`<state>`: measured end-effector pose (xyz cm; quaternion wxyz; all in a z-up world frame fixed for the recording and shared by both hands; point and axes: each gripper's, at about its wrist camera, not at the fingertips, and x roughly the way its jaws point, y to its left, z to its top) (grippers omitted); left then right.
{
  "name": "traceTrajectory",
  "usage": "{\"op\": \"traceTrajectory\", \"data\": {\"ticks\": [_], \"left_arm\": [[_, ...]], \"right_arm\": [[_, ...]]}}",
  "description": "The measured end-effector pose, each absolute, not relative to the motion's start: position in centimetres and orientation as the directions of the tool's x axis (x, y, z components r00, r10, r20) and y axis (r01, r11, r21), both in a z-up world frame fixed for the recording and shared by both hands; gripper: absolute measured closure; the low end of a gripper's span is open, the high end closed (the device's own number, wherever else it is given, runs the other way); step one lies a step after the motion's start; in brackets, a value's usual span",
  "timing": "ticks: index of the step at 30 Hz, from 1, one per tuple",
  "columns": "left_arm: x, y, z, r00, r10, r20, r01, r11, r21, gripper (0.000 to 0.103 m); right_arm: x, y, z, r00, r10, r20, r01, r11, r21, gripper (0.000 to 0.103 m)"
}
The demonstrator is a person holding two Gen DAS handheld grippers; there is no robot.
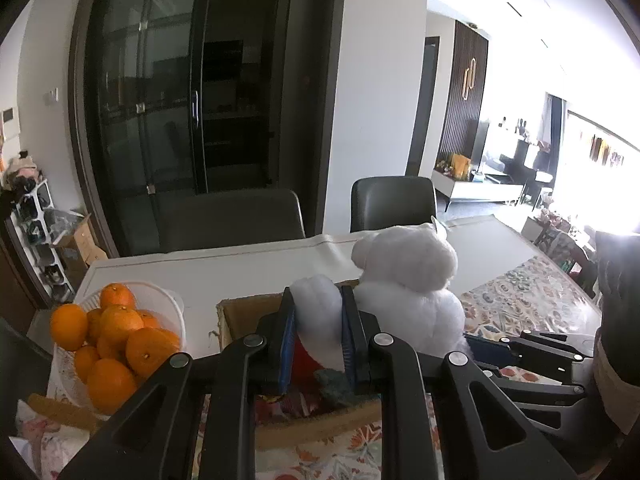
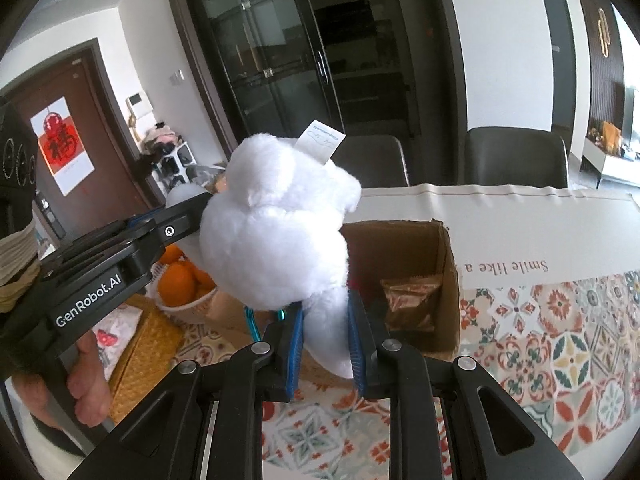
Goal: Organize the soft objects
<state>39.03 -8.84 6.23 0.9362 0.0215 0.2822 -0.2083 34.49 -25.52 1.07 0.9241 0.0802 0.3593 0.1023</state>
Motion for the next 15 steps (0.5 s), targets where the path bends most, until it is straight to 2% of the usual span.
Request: {"op": "traceTrajectory", "data": {"ticks": [5, 15], "left_arm": [[41.8, -9.4, 4.5, 0.731, -0.372, -0.572, 0.396, 0.914, -0.088, 0.082], [46.1, -9.8, -1.8, 0.619, -0.331, -0.712, 0.348, 0.928, -0.129, 0.082]], "right_arm": [[37.2, -25.6, -0.5, 0.683, 0.234, -0.692, -0.129, 0.971, 0.201, 0.081], [40.9, -25.8, -4.3, 0.559, 0.227, -0.798, -0.152, 0.973, 0.171, 0.081]]}}
